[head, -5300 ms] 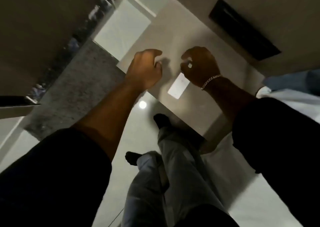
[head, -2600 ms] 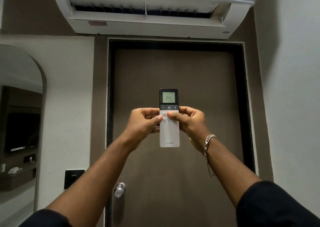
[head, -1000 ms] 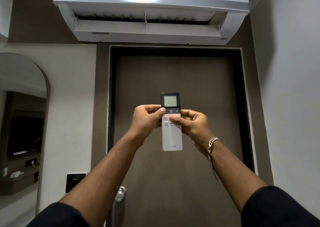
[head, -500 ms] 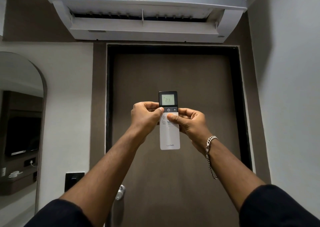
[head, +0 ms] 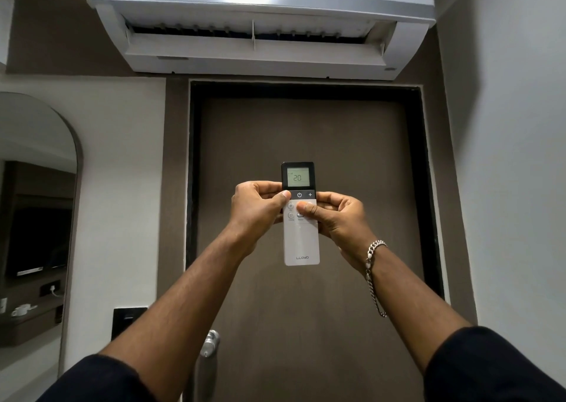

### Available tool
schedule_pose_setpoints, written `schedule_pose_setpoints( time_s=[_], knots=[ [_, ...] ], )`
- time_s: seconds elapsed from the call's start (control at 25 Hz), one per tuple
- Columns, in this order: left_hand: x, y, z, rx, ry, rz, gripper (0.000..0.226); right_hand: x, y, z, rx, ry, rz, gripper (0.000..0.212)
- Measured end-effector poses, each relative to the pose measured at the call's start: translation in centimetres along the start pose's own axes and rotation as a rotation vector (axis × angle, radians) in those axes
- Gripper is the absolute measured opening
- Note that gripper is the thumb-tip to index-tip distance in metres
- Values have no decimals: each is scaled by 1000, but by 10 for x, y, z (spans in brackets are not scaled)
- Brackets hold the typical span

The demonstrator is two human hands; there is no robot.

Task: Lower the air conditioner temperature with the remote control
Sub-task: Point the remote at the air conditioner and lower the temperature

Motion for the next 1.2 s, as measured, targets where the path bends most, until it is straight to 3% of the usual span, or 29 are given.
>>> schedule_pose_setpoints(
  time_s=[0.24,0.8,1.2],
  knots=[
    [2,2,3,34,-37,-8,14,-2,-2,1,-5,-6,0,38],
    [11,5,10,7,-39,-16,23,-13,-6,10,12,-9,29,51],
    [21,12,14,52,-52,-52,19,-22,-15,12,3,7,25,37]
  ],
)
Point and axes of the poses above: each hand's wrist, its own z-axis away from the middle knuckle, its own y-axis out of the back of the hand, x = y × z, the point moved 3 cm from there along -z, towards the middle knuckle, and after that the axes turned 3 degrees about y, right-handed, at the moved point
